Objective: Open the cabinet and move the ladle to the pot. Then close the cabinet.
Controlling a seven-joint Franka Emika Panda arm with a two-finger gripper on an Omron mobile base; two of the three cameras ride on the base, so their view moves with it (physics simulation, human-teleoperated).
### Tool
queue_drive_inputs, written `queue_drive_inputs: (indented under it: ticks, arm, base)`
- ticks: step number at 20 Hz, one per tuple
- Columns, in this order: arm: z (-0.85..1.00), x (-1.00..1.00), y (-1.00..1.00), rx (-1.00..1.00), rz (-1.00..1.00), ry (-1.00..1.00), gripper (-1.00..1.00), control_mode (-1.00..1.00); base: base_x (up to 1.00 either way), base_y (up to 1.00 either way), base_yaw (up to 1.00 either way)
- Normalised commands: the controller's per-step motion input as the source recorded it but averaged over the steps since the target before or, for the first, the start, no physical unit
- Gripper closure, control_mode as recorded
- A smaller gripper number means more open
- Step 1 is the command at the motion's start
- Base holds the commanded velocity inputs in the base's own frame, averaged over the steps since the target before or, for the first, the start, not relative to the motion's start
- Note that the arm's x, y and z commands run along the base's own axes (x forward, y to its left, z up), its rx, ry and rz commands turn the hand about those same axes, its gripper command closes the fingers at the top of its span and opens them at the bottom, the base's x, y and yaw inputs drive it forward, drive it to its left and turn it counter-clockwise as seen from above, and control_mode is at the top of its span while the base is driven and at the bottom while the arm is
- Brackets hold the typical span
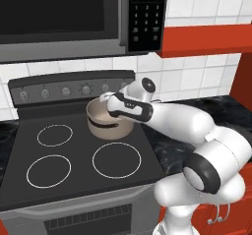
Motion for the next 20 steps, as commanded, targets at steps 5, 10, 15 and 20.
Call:
queue_drive_inputs:
  ticks: [5, 10, 15, 20]
  arm:
    - [-0.13, 0.03, 0.07, -0.01, 0.01, 0.0, 1.0, -1.0]
    - [-0.1, 0.05, 0.04, -0.03, 0.0, 0.0, 1.0, -1.0]
    - [-0.06, 0.2, 0.11, -0.03, 0.0, 0.0, 1.0, -1.0]
    - [-0.02, 0.3, 0.13, -0.01, 0.0, 0.0, 1.0, -1.0]
  base:
    - [0.0, 0.0, 0.0]
    - [0.0, 0.0, 0.0]
    - [0.0, 0.0, 0.0]
    - [0.0, 0.0, 0.0]
